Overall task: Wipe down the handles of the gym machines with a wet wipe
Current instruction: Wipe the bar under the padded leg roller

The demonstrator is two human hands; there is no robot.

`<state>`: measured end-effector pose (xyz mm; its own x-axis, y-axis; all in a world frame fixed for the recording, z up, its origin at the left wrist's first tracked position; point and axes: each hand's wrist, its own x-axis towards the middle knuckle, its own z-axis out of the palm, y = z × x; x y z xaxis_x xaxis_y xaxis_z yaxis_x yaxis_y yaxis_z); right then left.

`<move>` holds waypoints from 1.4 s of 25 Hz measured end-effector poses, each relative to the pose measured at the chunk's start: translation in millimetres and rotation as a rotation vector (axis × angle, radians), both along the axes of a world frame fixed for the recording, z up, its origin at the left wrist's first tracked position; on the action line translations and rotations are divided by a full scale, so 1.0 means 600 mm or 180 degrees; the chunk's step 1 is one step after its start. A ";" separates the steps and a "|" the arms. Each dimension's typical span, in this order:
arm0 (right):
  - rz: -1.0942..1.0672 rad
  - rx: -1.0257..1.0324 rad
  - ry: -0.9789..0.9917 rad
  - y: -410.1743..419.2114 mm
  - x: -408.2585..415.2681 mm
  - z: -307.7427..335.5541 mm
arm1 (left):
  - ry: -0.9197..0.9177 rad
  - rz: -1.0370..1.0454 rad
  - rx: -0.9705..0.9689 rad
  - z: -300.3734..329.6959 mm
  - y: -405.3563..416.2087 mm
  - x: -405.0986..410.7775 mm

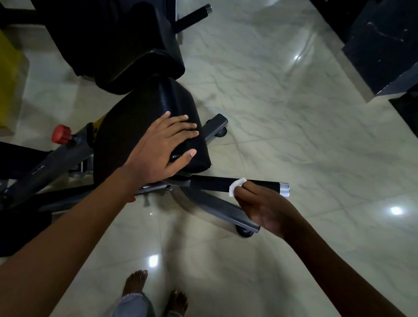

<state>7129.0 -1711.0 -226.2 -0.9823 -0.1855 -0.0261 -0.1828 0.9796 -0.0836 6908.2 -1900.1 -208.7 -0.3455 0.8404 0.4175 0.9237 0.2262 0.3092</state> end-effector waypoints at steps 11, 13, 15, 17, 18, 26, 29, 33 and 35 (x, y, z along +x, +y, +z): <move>-0.0445 0.0139 -0.0063 0.053 0.082 0.036 | 0.0006 0.0012 0.0003 0.005 0.000 0.005; -0.0301 0.0325 -0.0150 0.049 0.071 0.024 | 0.0004 0.0010 0.0012 0.003 0.000 0.005; 0.0080 0.0610 -0.0127 0.033 0.046 0.016 | -0.0001 0.0015 0.0013 0.002 0.001 0.004; 0.0015 0.0029 -0.0258 -0.006 0.015 -0.003 | 0.0014 0.0026 0.0019 0.001 0.001 0.003; -0.0035 -0.0111 -0.0241 -0.026 -0.005 -0.003 | 0.0016 0.0025 0.0029 0.001 0.000 0.004; 0.0041 -0.0222 -0.0088 -0.114 -0.103 -0.016 | 0.0005 0.0007 0.0058 0.000 0.000 0.002; 0.0100 -0.0069 0.0467 -0.093 -0.106 -0.004 | 0.0022 0.0030 0.0055 0.000 0.000 0.001; 0.0058 0.0163 0.0479 -0.102 -0.120 -0.004 | 0.0037 0.0031 0.0040 0.001 0.000 0.001; 0.0094 -0.0090 0.0499 -0.086 -0.110 0.000 | 0.0012 0.0033 0.0040 0.000 -0.001 0.001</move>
<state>7063.3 -1762.6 -226.5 -0.9680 -0.2129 0.1327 -0.2245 0.9713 -0.0791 6908.6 -1900.9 -208.6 -0.3526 0.8314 0.4294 0.9225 0.2318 0.3087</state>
